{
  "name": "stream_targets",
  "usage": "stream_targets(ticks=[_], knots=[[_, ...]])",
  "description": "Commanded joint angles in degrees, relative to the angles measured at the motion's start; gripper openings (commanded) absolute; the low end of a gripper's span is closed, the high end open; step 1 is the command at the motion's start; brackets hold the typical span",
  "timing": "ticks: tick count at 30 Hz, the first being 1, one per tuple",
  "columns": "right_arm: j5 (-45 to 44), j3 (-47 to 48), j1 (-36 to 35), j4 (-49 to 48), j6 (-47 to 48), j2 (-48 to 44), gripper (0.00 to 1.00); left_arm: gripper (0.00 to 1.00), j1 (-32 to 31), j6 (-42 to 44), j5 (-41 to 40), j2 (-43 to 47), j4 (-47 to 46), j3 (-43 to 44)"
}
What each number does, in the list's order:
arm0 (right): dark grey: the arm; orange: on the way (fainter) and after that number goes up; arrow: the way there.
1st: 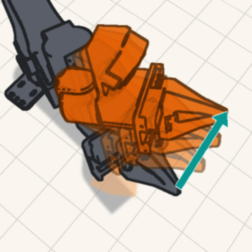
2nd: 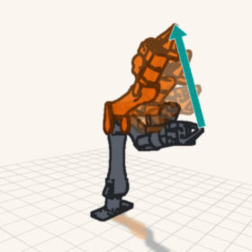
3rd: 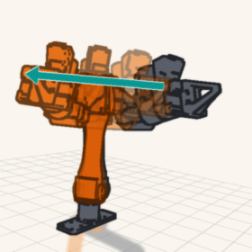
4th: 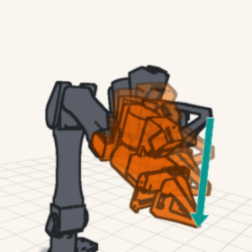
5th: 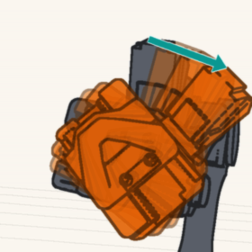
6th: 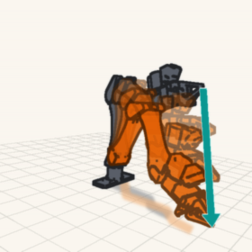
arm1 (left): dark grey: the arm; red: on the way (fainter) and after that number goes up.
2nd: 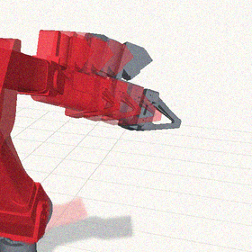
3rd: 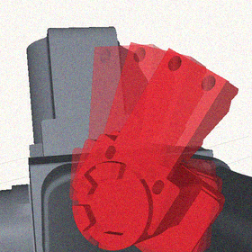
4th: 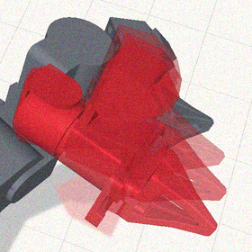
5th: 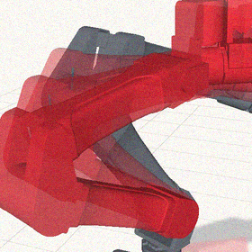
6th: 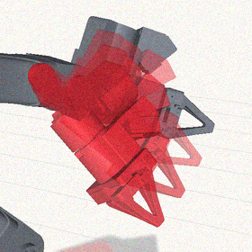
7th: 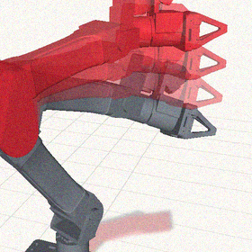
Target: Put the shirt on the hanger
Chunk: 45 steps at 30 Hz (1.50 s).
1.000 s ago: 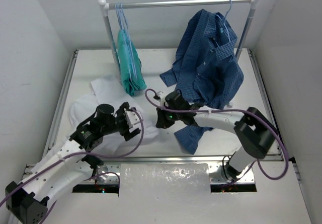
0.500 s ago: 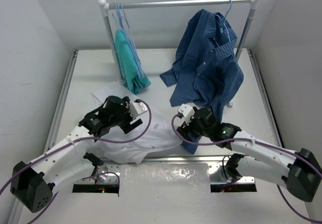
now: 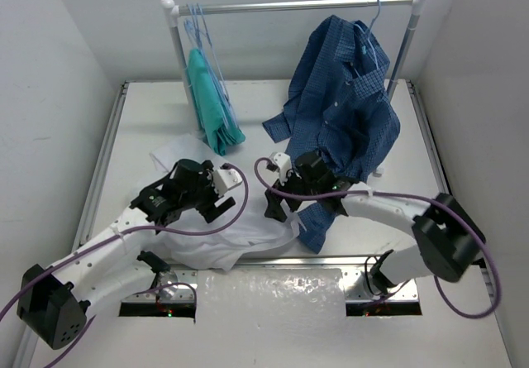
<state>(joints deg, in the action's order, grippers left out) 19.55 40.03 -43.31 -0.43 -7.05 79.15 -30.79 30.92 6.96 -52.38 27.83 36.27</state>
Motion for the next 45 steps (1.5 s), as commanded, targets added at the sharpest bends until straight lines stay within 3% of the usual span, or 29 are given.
stream_targets(ticks=[1,9,13,16,18,19,20,21,22,23,30,34,38,42,44,45], knots=[[4.0,0.1,3.7,-8.2,-7.3,3.9,0.85,0.83,-0.3,-1.7,0.7,0.4,-3.8,-0.8],[-10.8,-0.6,4.3,0.0,-9.0,5.3,0.78,0.88,-0.3,0.3,1.0,-4.0,-4.2,0.0],[-10.5,-3.2,3.8,2.2,-9.5,5.0,0.75,0.86,-0.4,6.1,1.3,-8.3,3.6,1.1],[-9.3,-3.9,2.2,3.0,-9.2,5.7,0.7,0.77,-0.4,10.7,1.3,-9.3,7.6,0.2],[-8.8,-4.4,2.1,3.4,-9.7,5.9,0.53,0.57,-0.4,11.3,1.1,-9.3,8.0,-0.2],[-8.8,-5.1,2.0,3.2,-10.2,5.7,0.45,0.34,-0.4,11.1,1.2,-9.4,8.0,-0.1],[-8.7,-5.3,2.1,2.9,-10.5,5.5,0.37,0.21,-0.4,10.8,1.2,-9.3,8.0,0.0],[-8.3,-5.2,2.0,2.7,-10.4,5.1,0.18,0.07,-0.4,10.4,1.6,-9.1,8.1,0.4],[-8.4,-4.8,2.0,3.1,-10.0,4.2,0.07,0.0,-0.4,8.8,1.7,-9.0,7.9,1.7],[-9.2,-3.5,2.1,3.6,-9.7,3.3,0.0,0.0,-0.4,7.9,1.4,-8.7,6.9,2.7],[-25.3,8.6,2.1,9.9,-1.5,-10.0,0.0,0.0,-0.3,0.6,-8.5,-6.3,-1.4,25.6],[-25.7,13.2,2.0,11.3,2.4,-16.7,0.0,0.0,-0.4,-3.1,-3.6,-3.8,-0.8,32.7],[-21.4,13.9,2.0,14.1,3.0,-21.0,0.0,0.0,-0.5,-7.0,3.7,2.4,-1.6,29.6],[-19.5,10.3,2.0,15.4,0.3,-19.8,0.0,0.0,-0.4,-12.8,2.7,5.4,0.5,20.1],[-17.1,9.6,2.0,15.9,-1.1,-18.4,0.15,0.0,-0.5,-13.6,4.2,5.2,1.4,16.6],[-17.7,9.2,2.1,15.9,-1.6,-17.6,0.32,0.0,-0.4,-14.3,4.1,5.2,1.5,15.3]])
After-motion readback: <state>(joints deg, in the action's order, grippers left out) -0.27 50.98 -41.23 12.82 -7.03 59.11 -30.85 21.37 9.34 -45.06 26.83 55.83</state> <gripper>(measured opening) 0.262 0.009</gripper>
